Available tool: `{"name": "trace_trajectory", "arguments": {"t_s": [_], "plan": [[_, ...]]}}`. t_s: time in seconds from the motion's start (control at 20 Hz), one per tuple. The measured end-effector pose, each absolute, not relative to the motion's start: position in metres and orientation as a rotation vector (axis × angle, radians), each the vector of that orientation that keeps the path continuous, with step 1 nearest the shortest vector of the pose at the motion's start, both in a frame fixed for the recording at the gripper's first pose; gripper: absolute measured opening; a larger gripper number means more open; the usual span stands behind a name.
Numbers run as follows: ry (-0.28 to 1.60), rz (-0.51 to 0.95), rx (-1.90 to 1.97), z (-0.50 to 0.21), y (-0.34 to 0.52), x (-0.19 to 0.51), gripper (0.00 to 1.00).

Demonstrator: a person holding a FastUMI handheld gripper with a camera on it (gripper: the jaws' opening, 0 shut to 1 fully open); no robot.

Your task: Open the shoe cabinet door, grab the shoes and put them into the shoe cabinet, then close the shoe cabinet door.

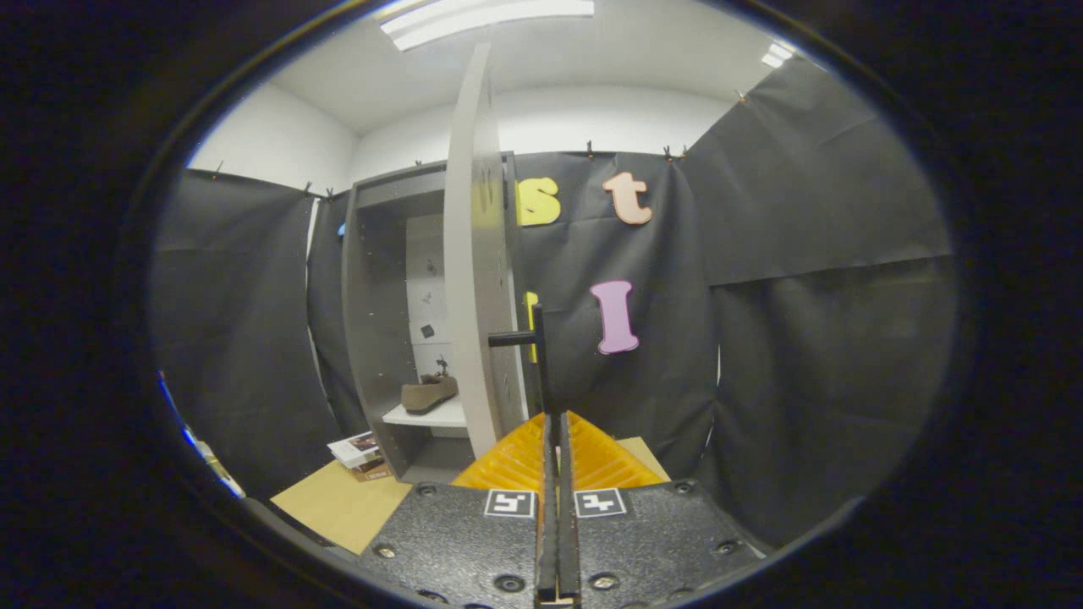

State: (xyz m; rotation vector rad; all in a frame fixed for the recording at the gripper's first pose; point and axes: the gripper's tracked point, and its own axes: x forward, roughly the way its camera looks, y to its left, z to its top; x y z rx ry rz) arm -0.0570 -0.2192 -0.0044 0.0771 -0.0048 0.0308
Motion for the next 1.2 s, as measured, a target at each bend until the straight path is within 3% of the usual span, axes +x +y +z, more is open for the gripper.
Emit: {"name": "trace_trajectory", "arguments": {"t_s": [0.1, 0.3, 0.7, 1.2], "plan": [[-0.038, 0.049, 0.062, 0.000, -0.206, -0.075, 0.11], [-0.083, -0.085, 0.031, -0.010, -0.201, -0.106, 1.00], [-0.095, 0.091, -0.019, -0.066, -0.088, -0.128, 1.00], [0.030, 0.222, -0.020, -0.174, -0.008, -0.050, 1.00]]}}
